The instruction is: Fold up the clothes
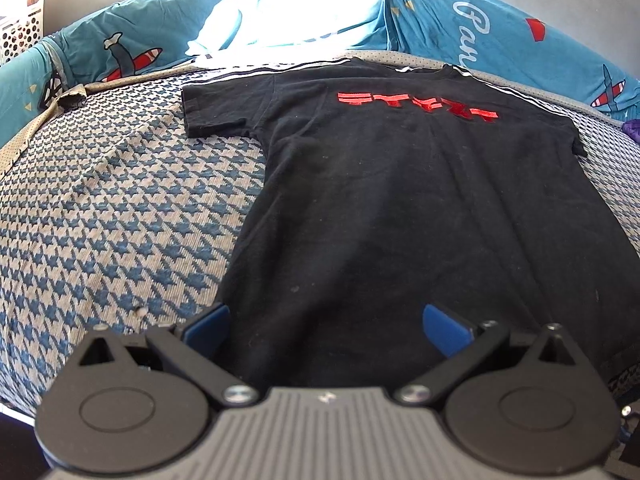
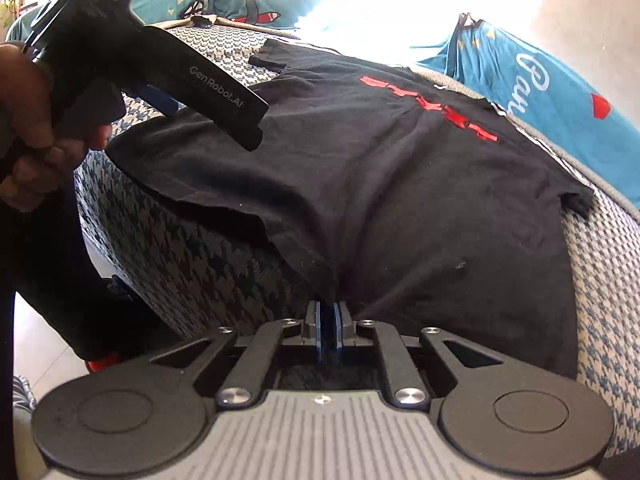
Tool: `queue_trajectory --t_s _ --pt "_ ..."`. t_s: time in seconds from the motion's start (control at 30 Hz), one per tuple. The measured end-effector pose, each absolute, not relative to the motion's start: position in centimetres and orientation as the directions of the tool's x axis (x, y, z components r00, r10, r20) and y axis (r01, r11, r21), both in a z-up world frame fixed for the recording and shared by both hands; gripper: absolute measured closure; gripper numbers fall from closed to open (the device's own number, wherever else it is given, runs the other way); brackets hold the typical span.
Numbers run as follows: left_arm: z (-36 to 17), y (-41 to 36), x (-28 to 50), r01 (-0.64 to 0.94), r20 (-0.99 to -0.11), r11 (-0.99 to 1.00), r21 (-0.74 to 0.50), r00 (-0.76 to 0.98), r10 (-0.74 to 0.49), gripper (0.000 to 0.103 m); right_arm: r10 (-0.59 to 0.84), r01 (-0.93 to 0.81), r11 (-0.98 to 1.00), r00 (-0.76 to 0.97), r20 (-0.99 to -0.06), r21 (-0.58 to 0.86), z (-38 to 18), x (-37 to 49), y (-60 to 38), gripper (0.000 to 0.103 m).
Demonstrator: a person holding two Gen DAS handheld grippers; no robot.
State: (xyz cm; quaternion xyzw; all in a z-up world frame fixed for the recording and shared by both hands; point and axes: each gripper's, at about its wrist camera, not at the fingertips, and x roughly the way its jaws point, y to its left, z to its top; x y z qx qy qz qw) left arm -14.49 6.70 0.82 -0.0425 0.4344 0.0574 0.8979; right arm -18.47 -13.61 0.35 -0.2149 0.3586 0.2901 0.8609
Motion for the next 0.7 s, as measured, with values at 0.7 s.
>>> queue_trajectory --t_s 0.7 --pt "-0.2 3.6 -15.6 -0.047 -0.805 0.999 0.009 0.592 0.035 0.0 0.12 -0.128 0.991 0.734 -0.668 0.038 2.5 -15.1 -22.4 0.079"
